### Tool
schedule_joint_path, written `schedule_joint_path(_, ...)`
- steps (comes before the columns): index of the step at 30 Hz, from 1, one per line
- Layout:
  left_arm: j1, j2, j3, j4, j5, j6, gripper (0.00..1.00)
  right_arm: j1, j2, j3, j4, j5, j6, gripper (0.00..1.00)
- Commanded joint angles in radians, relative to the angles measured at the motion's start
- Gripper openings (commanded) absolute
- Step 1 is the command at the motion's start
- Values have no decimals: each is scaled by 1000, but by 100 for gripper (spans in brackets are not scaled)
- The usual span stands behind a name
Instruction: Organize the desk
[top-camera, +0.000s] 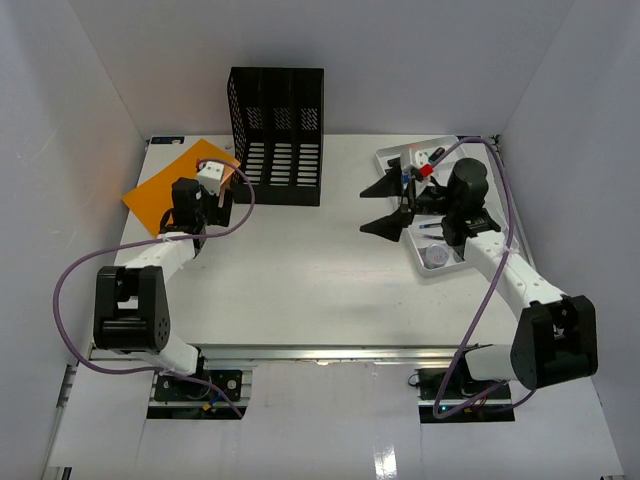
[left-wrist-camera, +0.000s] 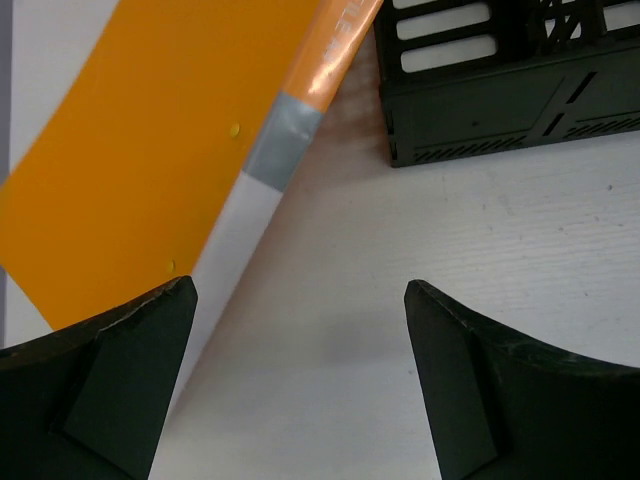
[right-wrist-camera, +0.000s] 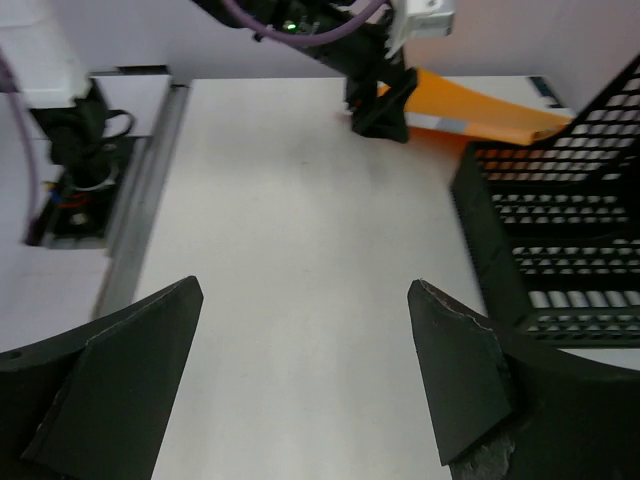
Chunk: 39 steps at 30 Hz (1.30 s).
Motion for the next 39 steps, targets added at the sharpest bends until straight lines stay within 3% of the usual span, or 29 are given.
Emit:
schedule_joint_path(1, 0, 84, 96, 127, 74, 260, 95, 79, -61, 86, -612, 365, -536, 90)
schedule_joint_path(4, 0, 183, 157, 125, 89, 316, 94, 76, -84, 17, -495, 361, -465, 90)
schedule_joint_path(12, 9, 379, 294, 131, 44, 432, 90, 76, -97, 10, -486, 350, -467, 90)
schedule_joint_path(16, 12, 427, 329, 151, -10, 444, 83, 75, -91, 8, -485, 354, -481, 90)
schedule_joint_path(17, 13, 431, 330, 161, -23, 443, 78, 75, -90, 7, -485, 355, -483, 90)
schedule_joint_path(20, 13, 423, 305, 218, -69, 440, 43, 75, -89, 6, -485, 355, -489, 90)
schedule_joint_path(23, 13, 388, 247, 302, -127, 435, 15, 75, -90, 5, -485, 358, -494, 90)
schedule_joint_path(25, 13, 351, 217, 341, -148, 431, 0, 74, -94, 0, -485, 358, -494, 90)
schedule_joint_path(32, 13, 220, 201, 328, -199, 342, 0, 49, -125, -14, -465, 341, -474, 90)
schedule_joint_path(39, 13, -47, 302, 161, -173, 104, 0, 7, -167, -46, -415, 324, -439, 90)
